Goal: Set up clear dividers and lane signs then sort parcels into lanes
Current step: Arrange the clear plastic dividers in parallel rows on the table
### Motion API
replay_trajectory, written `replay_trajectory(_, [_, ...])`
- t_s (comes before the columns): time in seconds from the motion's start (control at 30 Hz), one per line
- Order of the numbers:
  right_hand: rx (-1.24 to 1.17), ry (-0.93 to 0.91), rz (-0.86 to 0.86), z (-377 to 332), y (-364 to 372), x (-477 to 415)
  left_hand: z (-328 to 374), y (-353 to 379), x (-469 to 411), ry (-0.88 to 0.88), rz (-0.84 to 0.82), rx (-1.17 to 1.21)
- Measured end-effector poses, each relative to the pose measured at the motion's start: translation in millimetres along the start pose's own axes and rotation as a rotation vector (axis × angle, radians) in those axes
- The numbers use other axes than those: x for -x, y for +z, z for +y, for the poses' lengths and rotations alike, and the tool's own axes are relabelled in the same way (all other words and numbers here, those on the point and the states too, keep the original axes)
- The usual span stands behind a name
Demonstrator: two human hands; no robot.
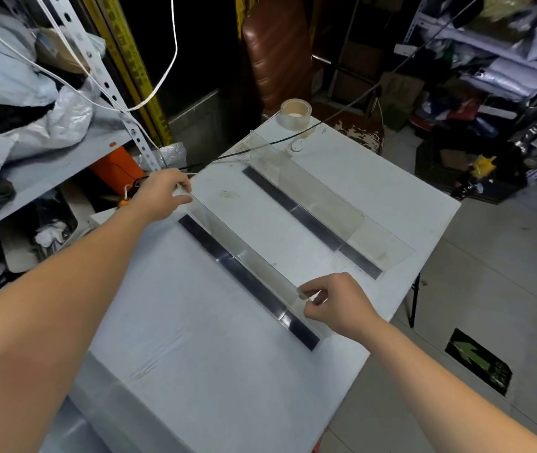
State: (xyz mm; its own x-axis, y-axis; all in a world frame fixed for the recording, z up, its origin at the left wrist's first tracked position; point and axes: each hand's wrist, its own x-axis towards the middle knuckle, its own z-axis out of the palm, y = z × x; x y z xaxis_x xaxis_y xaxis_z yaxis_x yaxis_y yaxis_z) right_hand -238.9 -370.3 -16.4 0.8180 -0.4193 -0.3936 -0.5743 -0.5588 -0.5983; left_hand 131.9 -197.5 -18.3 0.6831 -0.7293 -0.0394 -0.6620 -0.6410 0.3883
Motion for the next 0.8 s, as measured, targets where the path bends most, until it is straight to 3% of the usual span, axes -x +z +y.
replay_trajectory(0.8, [0.033, 0.0, 0.052, 2.9, 9.6, -1.6, -11.6, 0.5, -0.2, -0.045, 0.028, 0.054])
